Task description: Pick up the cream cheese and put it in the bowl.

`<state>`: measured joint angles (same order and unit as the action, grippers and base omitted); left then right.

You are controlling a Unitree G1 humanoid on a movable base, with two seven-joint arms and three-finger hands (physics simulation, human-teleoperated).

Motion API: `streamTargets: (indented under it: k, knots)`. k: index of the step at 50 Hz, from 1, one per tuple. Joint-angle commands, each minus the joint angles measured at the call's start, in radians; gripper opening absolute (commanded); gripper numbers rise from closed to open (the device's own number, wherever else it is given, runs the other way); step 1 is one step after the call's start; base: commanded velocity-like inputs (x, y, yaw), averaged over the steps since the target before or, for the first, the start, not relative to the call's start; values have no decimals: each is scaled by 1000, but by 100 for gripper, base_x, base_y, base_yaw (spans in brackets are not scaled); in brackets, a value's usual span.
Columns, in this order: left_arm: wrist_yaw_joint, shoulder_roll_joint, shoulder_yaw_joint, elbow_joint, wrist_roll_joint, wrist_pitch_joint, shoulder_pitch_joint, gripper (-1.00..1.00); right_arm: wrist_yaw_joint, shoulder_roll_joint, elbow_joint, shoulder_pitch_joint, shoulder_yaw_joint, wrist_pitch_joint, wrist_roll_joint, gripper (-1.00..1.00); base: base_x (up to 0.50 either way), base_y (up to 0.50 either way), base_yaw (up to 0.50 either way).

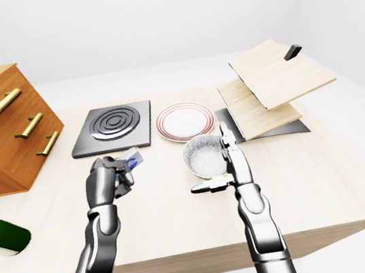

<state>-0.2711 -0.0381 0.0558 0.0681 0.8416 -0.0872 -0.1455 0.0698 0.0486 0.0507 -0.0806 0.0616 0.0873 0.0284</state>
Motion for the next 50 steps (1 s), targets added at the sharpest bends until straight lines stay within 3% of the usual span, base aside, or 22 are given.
streamTargets:
  k: [1, 7, 19, 25, 33, 50]
  knots:
    - [127, 84, 99, -108, 246, 0, -136, -100, 11, 3, 123, 37, 11, 0, -9, 100, 0, 0, 0]
    - [147, 124, 96, 21, 259, 0, -301, -100, 24, 7, 209, 64, 39, 0, -21, 100, 0, 0, 0]
    - [109, 197, 124, 298, 263, 0, -501, -100, 32, 20, 241, 68, 90, 0, -54, 100, 0, 0, 0]
    - [62, 232, 129, 396, 249, 0, -545, -100, 38, 25, 284, 80, 114, 0, -72, 100, 0, 0, 0]
    - [-44, 264, 118, 621, 149, 0, -618, -100, 46, 25, 320, 93, 139, 0, -87, 100, 0, 0, 0]
    - [-137, 360, 148, 852, 87, 0, -661, -100, 45, 29, 280, 84, 145, 0, -97, 100, 0, 0, 0]
